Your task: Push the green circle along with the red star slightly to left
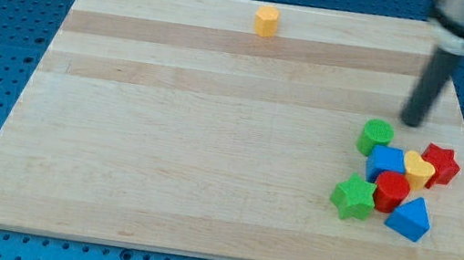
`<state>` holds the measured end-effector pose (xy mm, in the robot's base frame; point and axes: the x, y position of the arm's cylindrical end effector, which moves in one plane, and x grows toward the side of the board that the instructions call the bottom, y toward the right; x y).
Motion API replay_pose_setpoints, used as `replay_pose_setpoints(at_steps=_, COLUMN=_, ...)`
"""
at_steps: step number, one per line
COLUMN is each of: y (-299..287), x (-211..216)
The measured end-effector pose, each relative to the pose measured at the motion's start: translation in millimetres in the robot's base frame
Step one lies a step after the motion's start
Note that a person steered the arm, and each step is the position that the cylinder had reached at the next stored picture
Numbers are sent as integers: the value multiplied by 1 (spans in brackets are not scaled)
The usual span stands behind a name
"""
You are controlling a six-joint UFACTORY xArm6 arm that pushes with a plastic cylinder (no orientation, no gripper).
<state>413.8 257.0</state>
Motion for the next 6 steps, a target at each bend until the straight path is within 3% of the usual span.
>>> replay_pose_setpoints(at_steps=1, y=44, x=68)
replay_pose_setpoints(at_steps=2, y=17, x=88)
replay_pose_setpoints(at_steps=3, y=-23, x=81)
replay_pose_setpoints(at_steps=5, y=26, x=61)
replay_pose_setpoints(at_steps=6, y=-27, x=52)
